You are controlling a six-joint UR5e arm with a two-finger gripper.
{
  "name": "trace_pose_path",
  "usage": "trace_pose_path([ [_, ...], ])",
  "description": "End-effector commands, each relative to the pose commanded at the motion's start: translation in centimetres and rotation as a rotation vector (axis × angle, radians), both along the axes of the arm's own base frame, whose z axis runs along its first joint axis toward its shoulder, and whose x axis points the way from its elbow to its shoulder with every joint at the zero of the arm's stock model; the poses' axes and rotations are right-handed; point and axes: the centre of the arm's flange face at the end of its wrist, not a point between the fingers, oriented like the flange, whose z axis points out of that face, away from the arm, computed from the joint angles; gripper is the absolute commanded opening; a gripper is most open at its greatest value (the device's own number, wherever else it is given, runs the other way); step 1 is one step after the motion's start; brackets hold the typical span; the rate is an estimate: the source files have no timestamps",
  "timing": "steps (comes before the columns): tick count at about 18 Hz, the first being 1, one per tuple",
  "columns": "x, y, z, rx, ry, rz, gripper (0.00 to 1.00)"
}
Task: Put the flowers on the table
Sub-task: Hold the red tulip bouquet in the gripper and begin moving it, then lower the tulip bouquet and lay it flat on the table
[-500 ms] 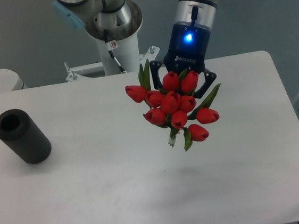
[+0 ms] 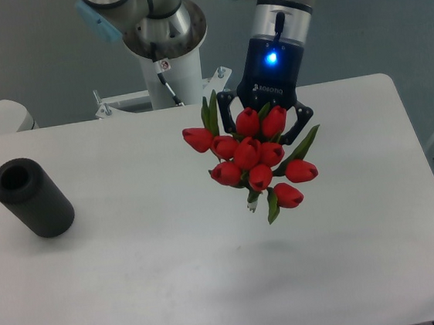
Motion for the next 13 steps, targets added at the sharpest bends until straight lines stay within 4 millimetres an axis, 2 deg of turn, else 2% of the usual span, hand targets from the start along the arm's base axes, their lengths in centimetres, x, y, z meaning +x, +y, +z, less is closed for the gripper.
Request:
trace_pose_path([
  [4, 0.6, 0.0, -0.1, -0.044, 0.039, 0.005, 0.42],
  [13, 4.8, 3.8, -1.6, -0.376, 0.236, 0.065, 0.41],
])
